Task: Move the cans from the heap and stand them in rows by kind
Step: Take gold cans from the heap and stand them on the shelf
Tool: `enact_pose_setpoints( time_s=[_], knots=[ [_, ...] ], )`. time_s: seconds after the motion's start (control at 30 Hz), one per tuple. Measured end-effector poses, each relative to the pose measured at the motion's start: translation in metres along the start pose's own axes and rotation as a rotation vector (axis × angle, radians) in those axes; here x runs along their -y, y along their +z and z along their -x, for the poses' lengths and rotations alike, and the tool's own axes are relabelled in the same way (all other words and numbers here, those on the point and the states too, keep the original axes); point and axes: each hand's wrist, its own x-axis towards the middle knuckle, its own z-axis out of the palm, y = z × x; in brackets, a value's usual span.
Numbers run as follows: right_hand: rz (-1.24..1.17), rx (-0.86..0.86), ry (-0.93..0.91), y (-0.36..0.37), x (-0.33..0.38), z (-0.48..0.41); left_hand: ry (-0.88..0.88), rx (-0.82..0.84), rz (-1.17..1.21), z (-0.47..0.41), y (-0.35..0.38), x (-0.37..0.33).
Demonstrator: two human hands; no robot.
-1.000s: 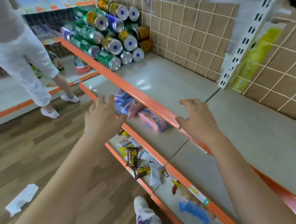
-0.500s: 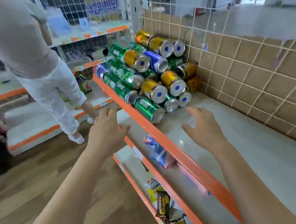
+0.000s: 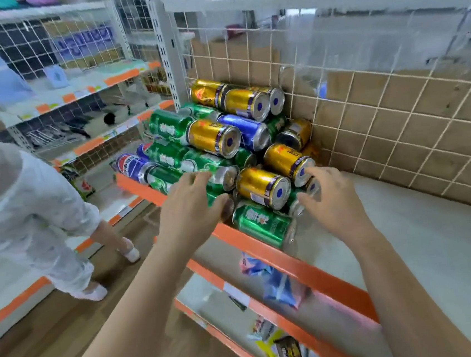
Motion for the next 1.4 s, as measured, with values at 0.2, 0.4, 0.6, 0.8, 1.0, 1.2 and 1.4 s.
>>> enact_pose_setpoints(
  time_s=[0.2, 0.4, 0.6, 0.8, 1.0, 1.2, 1.4],
  knots=[
    [0.03, -0.068, 0.062, 0.011, 0.005, 0.003, 0.289, 0.054, 0.052, -0.016, 0.016, 0.01],
    [0.062, -0.085, 0.068, 0.011, -0.003, -0.02, 0.371, -0.066, 0.036, -0.04, 0.038, 0.011],
    [0.051, -0.062, 0.073, 0.013, -0.004, -0.054, 0.529, -0.078, -0.06, -0.067, 0.053, 0.006],
    [0.071, 0.131, 0.111, 0.022, 0.0, -0.083, 0.53, -0.022, -0.26, -0.075, 0.065, 0.0],
    [0.122, 0.143, 0.172, 0.031, -0.002, -0.095, 0.47, -0.045, -0.438, -0.078, 0.069, -0.012],
    [0.094, 0.083, 0.19, 0.031, -0.002, -0.097, 0.419, -0.018, -0.442, -0.081, 0.064, -0.024],
    [0.032, 0.011, 0.205, 0.027, -0.009, -0.088, 0.513, -0.076, -0.482, -0.09, 0.057, -0.018]
  ],
)
